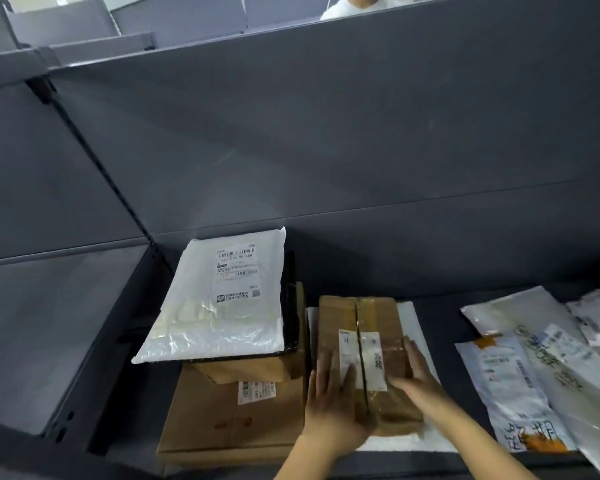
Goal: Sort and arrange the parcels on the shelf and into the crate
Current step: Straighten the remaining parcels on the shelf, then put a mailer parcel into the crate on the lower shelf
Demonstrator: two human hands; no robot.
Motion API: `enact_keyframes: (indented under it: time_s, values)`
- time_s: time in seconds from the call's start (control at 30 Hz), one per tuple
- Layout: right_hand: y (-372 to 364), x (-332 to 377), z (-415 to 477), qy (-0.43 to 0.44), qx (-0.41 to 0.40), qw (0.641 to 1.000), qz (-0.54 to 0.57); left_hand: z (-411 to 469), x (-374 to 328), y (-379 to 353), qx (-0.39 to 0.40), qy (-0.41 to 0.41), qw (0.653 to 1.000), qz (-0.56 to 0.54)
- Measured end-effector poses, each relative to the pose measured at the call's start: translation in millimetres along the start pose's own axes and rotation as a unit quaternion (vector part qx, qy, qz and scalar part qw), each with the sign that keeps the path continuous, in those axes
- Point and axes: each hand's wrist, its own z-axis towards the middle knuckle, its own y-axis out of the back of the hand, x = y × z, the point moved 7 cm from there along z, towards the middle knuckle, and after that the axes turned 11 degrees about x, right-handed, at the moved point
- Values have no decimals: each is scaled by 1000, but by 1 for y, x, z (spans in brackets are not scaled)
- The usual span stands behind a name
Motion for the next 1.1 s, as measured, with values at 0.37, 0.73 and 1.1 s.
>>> enact_keyframes:
  time_s: [0.37,0.73,1.1]
  values:
    - [7,33,21,72,-38,995,65,28,2,10,36,4,999,26]
    - [-11,17,15,28,72,997,-28,49,-5,18,22,35,998,56]
    - [54,-27,-31,-74,-93,993,7,63,-28,31,-66,-35,997,20]
